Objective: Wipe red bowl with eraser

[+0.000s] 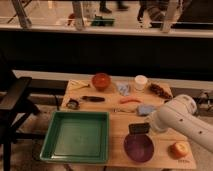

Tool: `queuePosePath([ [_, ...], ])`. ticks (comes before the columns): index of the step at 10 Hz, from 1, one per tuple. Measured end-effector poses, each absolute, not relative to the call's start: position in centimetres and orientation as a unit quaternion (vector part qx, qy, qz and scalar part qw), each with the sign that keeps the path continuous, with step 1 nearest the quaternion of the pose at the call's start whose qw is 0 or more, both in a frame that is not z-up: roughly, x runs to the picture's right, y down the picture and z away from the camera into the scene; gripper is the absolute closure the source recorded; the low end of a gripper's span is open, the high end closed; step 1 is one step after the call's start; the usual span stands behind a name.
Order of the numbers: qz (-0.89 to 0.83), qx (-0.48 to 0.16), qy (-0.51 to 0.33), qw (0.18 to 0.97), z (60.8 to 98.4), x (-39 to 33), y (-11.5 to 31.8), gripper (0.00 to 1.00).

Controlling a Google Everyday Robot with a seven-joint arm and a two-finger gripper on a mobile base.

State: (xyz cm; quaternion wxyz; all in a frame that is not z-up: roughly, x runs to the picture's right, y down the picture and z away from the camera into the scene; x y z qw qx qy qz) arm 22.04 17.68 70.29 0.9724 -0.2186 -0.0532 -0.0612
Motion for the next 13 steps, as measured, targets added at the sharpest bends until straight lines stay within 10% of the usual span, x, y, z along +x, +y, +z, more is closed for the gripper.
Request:
queuePosePath([
  [13,-0.176,-0.209,-0.074,0.959,79.8,9.7,2.7,1.00],
])
